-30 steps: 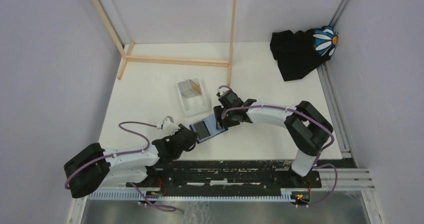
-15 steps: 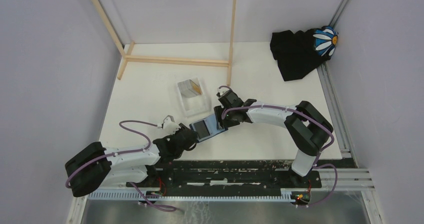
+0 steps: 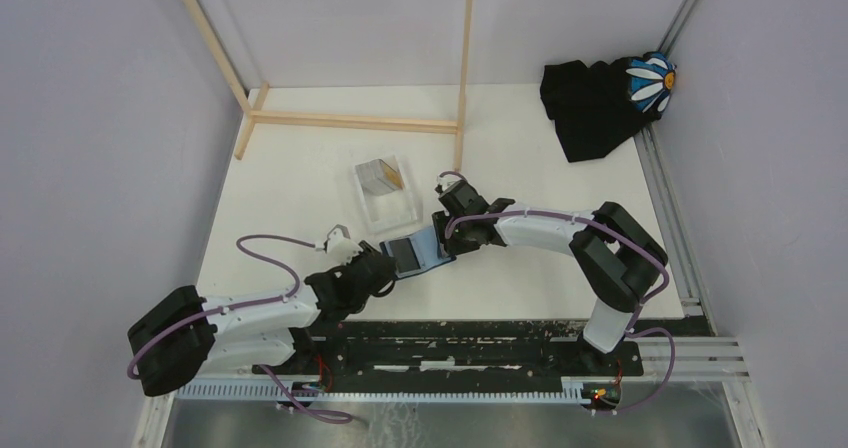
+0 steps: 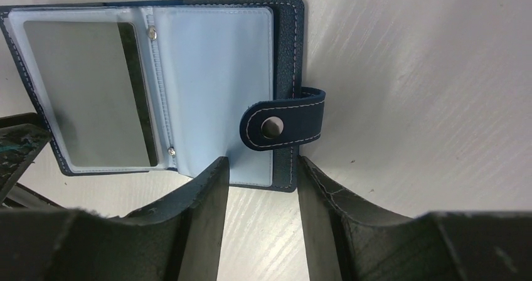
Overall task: Put the credit cards into the card holder
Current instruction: Close the card holder at the center of the board.
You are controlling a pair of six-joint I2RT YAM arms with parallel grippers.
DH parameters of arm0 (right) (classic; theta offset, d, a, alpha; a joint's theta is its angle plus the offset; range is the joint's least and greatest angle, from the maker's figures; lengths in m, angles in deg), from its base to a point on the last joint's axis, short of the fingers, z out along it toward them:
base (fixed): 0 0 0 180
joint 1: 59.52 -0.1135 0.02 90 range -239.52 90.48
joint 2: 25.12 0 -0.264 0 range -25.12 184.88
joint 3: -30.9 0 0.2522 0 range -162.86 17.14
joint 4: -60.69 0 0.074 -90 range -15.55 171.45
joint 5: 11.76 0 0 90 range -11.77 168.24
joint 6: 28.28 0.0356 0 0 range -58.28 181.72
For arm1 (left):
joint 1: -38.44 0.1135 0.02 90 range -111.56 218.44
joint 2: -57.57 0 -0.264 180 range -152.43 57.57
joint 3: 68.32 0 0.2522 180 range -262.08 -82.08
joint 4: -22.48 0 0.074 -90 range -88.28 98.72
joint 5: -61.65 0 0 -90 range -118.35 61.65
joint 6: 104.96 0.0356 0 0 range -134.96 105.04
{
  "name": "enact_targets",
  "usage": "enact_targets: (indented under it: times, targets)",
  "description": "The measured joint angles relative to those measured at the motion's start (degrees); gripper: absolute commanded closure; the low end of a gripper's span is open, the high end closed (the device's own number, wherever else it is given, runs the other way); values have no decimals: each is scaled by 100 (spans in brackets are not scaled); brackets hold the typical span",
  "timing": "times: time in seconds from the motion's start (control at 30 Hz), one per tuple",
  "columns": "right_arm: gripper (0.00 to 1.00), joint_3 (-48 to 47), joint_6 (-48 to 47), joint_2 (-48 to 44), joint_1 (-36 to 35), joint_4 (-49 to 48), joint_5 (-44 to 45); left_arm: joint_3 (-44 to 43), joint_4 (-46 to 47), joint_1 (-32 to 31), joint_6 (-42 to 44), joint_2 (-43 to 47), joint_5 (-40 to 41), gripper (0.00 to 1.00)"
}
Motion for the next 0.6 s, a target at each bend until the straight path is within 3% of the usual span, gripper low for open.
enact_targets:
  times: [0.6]
  targets:
    - [54,68,68,-42,-11,-26,-42,-339,533,-133,63,52,13,63]
